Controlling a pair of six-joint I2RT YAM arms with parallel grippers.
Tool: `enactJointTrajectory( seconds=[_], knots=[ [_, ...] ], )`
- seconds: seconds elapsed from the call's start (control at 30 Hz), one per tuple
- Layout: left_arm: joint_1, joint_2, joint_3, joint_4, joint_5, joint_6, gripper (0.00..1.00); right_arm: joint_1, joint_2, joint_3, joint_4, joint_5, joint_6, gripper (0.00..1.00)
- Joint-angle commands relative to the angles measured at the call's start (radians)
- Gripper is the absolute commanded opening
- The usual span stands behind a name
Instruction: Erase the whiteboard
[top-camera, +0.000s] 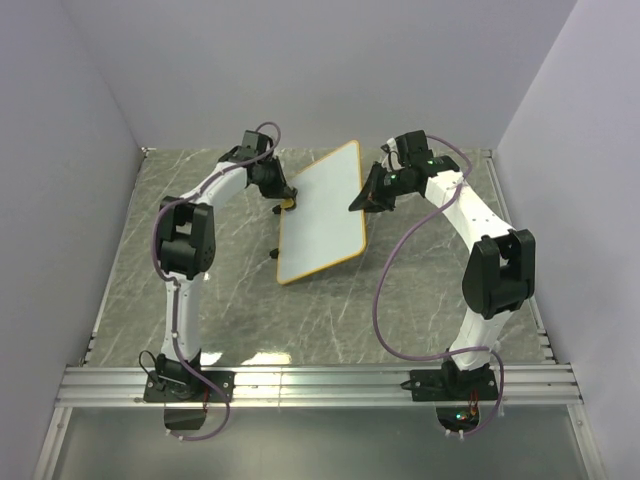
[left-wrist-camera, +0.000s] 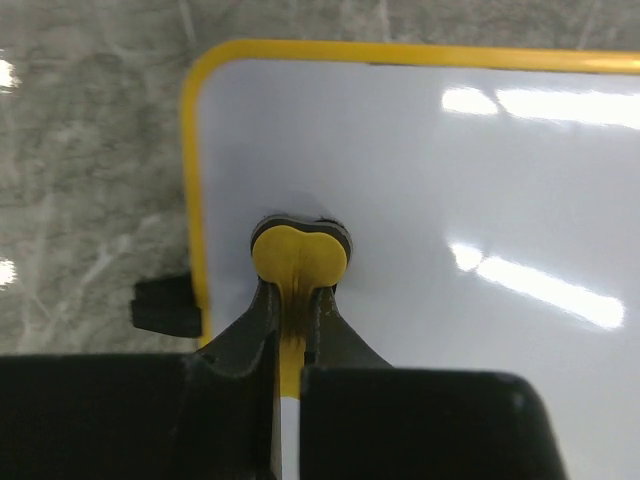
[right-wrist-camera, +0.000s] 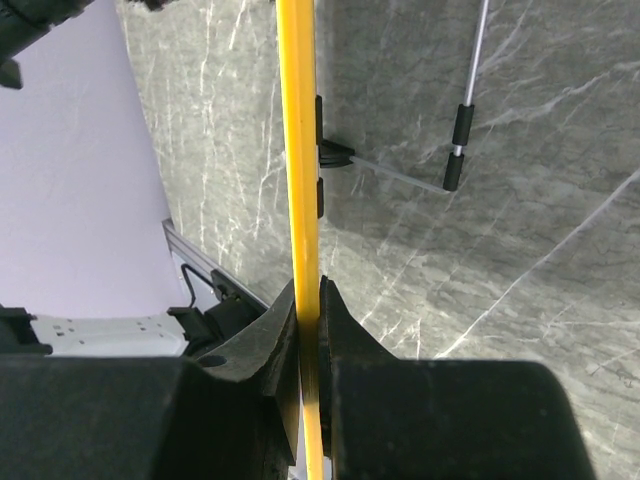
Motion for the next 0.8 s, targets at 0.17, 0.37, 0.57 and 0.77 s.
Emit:
enactJointTrajectory(
  seconds=[0.17, 0.37, 0.57, 0.77],
  knots=[
    [0.004, -0.226, 0.034, 0.084, 0.086, -0.074, 0.00, 0.031, -0.028, -0.050, -0.030, 0.046, -0.044, 0.00],
    [0.062, -0.318, -0.100, 0.043, 0.023, -0.044, 0.00, 0.031, -0.043, -0.059, -0.026, 0.067, -0.027, 0.04],
    [0.088, -0.408, -0.283, -0.074, -0.239, 0.062, 0.00, 0.029, -0.078, -0.067, -0.012, 0.080, -0.020, 0.45],
    [0.105, -0.490, -0.442, -0.088, -0.360, 0.114, 0.00, 0.031, -0.118, -0.082, 0.002, 0.080, -0.010, 0.59]
  ],
)
